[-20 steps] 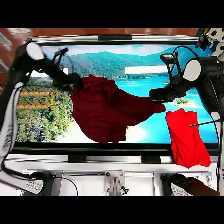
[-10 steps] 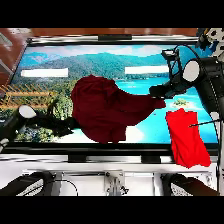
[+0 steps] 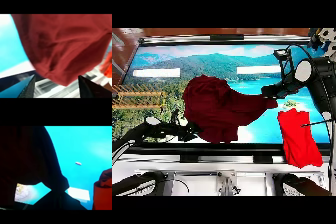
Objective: Fold the shirts.
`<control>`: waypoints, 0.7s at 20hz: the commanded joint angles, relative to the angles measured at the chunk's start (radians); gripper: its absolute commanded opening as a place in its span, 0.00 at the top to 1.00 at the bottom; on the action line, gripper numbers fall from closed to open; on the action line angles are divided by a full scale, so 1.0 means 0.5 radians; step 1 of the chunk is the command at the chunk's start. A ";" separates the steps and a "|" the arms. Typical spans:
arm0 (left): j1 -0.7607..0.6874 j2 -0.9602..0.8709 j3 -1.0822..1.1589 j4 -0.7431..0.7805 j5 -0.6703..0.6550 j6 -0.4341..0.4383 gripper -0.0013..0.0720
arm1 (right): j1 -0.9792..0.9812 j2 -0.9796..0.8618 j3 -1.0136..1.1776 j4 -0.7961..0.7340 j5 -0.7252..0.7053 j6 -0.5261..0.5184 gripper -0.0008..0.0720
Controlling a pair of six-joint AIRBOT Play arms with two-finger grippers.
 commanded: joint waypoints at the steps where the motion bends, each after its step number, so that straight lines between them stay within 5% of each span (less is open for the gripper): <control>1: -0.047 -0.123 -0.014 -0.127 0.079 0.139 0.16 | 0.002 -0.001 0.000 0.000 0.000 0.006 0.89; 2: -0.066 -0.130 -0.014 -0.132 0.116 0.139 0.18 | 0.002 -0.001 0.000 -0.001 -0.001 0.007 0.89; 3: -0.086 -0.134 -0.014 -0.166 0.159 0.139 0.33 | 0.002 -0.001 0.000 -0.001 -0.001 0.007 0.89; 6: -0.132 -0.133 0.018 -0.382 0.246 0.223 0.94 | 0.002 -0.001 0.000 -0.001 -0.001 0.006 0.89; 9: -0.108 -0.032 0.258 -0.368 0.211 0.590 0.94 | 0.002 0.006 0.004 -0.002 -0.022 0.034 0.89; 14: 0.086 0.488 1.353 0.346 0.178 0.297 0.94 | 0.001 0.214 0.319 -0.047 -0.435 0.059 0.89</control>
